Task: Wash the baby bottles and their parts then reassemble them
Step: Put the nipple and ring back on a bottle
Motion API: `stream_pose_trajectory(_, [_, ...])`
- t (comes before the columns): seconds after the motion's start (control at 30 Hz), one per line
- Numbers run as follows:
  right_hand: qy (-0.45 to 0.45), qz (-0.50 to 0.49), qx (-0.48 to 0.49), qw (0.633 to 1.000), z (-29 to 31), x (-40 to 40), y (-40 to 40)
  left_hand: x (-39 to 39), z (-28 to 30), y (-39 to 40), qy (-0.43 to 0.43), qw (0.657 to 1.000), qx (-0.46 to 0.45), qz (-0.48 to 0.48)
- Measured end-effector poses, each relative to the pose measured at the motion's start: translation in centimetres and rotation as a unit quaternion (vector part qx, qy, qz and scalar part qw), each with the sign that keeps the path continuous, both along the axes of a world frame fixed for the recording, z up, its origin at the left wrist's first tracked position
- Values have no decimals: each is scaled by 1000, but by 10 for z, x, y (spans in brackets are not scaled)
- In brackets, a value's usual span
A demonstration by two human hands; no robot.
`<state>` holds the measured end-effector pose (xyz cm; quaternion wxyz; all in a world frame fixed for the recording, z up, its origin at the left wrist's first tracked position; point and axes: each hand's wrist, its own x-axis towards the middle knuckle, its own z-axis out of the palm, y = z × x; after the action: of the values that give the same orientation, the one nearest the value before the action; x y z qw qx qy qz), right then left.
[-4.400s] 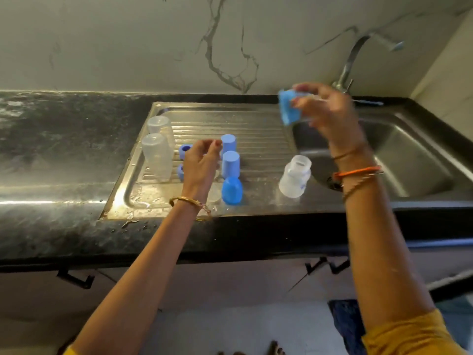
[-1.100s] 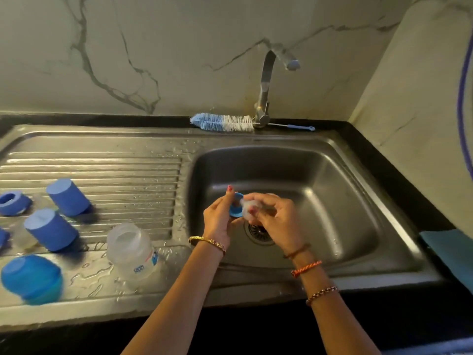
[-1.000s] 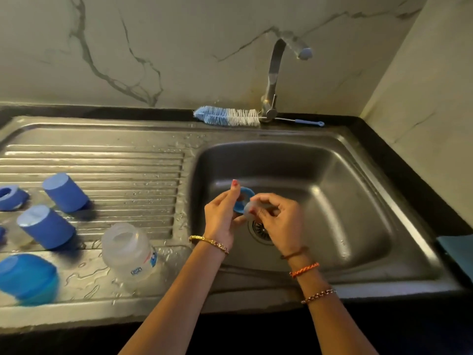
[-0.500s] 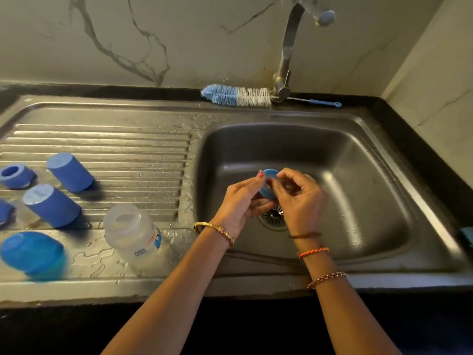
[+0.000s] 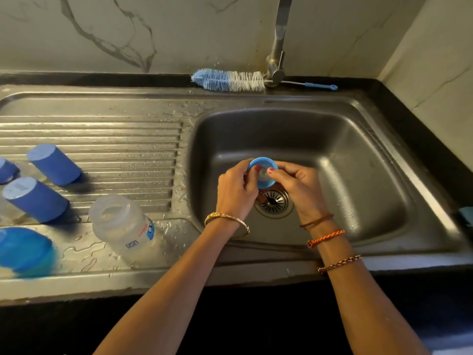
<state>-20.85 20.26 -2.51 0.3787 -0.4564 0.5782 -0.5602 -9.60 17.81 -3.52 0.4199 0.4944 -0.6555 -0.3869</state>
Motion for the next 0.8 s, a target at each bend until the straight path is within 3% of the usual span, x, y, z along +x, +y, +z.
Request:
stream_pose_trajectory(0.1, [20,-24,0,1000,-4,2,1,1,2,-1,18,1000,1,11])
stream_pose_trajectory(0.37, [72,-102,7,992,-11,-5,0,3,11,8,12,997,32,-70])
stream_pose_trajectory(0.6, [57,-16,25,998,-9,-4,3,6,7,3,52,998,37,-21])
stream_pose_trajectory(0.8, [114,-30,6,993,-11,1,6,8,5,5,47,999,7,1])
